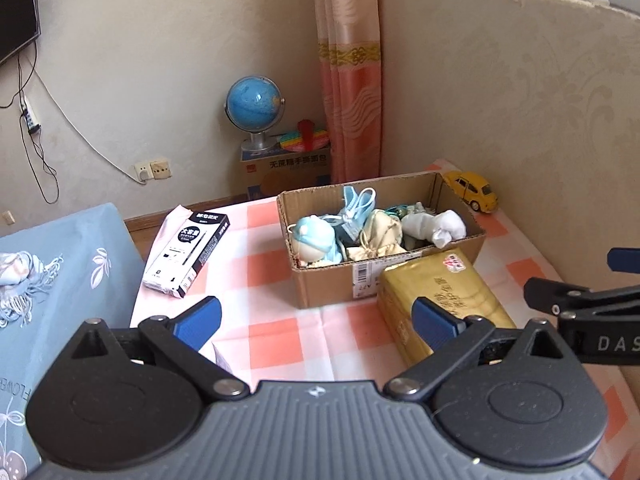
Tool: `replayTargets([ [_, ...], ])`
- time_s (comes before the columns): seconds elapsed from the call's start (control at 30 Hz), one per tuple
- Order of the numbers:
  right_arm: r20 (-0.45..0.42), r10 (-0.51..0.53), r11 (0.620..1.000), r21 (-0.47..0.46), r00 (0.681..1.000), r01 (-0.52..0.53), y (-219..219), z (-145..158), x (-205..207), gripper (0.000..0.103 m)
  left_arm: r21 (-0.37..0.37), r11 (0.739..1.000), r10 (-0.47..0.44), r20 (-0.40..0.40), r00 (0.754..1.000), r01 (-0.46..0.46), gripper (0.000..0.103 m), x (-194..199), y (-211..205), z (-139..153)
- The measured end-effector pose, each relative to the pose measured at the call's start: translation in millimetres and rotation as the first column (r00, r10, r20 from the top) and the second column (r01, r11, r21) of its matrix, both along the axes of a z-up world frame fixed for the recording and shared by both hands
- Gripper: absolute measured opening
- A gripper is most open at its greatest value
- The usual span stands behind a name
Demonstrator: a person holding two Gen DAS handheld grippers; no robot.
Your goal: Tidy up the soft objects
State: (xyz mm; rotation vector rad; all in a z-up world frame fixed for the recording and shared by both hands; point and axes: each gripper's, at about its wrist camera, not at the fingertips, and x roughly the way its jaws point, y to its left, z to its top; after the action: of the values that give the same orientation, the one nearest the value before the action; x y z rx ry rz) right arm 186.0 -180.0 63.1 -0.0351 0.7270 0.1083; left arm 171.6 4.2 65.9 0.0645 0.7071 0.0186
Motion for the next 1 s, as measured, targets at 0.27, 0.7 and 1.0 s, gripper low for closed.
replayTargets([
  [0.27,0.003,-0.010,1.000,0.001,1.000,0.010,-0.7,4.6,-4.9,0.103,-0.012,1.000,0.018,0.006,1.000,-0.018,0.101,-7.7,-1.1,5.3],
  [0.7,-0.003,-0.010,1.000,0.001,1.000,0.010,-0.5,4.2,-6.9,0.103,-0.002,1.000,0.028,0.003,1.000,-0.028,0.101,-11.1,-2.3,5.4],
  [1.0,-0.003,-0.011,1.000,0.001,1.000,0.011,-0.5,4.4,-6.9,0.103,0.003,1.000,0.029,0.007,1.000,-0.029,0.101,-12.3,-1.5,5.9],
])
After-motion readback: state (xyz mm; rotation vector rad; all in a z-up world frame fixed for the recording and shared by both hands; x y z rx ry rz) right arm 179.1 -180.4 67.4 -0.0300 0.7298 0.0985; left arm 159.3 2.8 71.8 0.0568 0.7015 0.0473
